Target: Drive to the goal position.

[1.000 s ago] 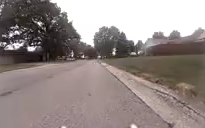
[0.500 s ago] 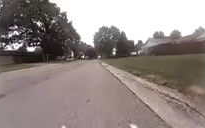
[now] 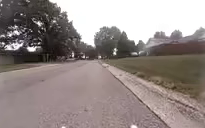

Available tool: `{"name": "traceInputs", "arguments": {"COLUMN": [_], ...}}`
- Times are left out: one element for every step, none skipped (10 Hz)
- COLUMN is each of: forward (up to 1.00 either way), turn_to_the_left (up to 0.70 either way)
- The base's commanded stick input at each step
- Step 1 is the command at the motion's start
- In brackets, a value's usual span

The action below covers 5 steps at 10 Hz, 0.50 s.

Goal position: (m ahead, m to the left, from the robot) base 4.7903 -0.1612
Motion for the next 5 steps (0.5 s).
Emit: {"name": "traceInputs", "arguments": {"forward": [0.50, 0.50, 0.50, 0.50, 0.50], "turn_to_the_left": [0.00, 0.00, 0.00, 0.00, 0.00]}}
